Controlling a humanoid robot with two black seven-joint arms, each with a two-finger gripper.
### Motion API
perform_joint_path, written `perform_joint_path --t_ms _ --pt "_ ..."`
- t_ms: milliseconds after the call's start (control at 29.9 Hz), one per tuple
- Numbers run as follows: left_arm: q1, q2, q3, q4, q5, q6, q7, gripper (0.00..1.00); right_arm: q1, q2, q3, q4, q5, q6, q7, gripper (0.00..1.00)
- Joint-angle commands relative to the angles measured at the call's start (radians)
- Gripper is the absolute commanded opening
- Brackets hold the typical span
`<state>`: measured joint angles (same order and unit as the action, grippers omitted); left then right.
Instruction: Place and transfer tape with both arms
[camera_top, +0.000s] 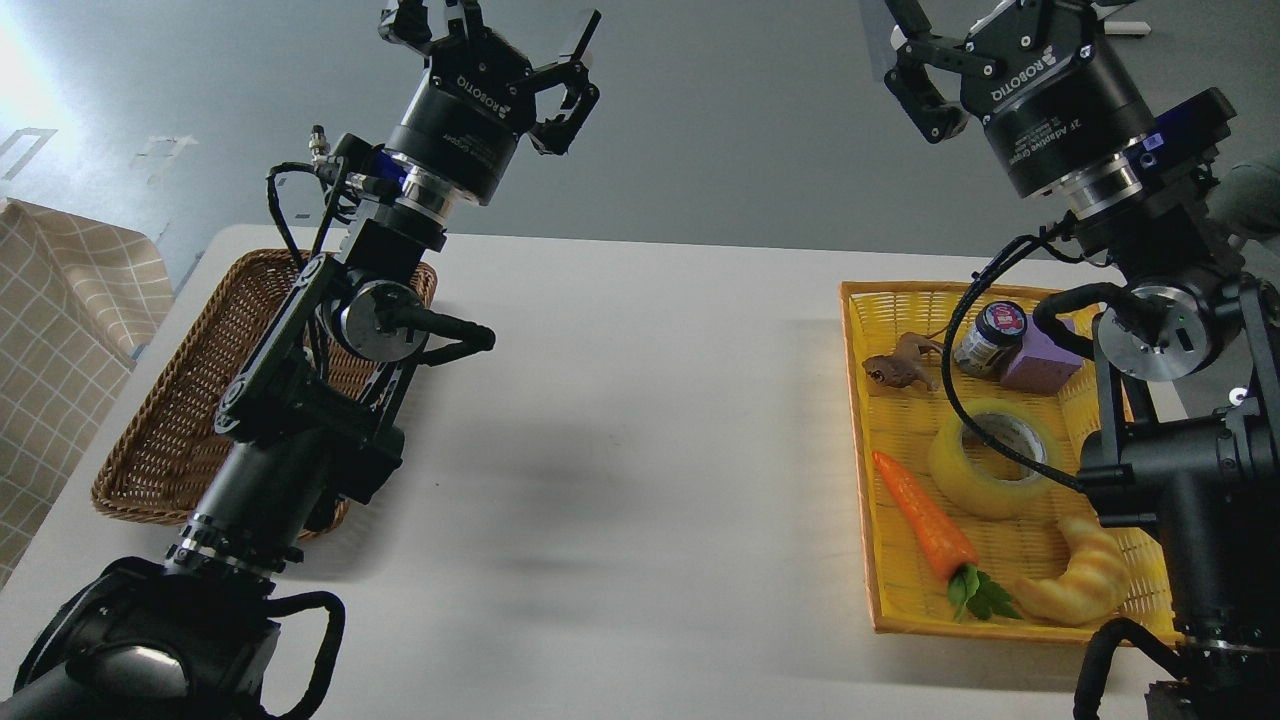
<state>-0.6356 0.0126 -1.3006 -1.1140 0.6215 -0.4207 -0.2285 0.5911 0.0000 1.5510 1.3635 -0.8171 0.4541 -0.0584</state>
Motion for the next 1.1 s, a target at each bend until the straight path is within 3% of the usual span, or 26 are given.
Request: perform_joint_path --t_ms 0,1070 --pt "0.002 0.0 0.0 0.0 0.0 0.0 -0.002 0.98 -0.002 0.0 0.0 -0.003 -0.002 -0.002 0.0 1.0" --pt "0.016 0.001 0.004 0.002 -0.008 -0.003 -0.015 0.98 -0.011 0.0 0.0 0.006 0.001 0.0 0.0 1.0"
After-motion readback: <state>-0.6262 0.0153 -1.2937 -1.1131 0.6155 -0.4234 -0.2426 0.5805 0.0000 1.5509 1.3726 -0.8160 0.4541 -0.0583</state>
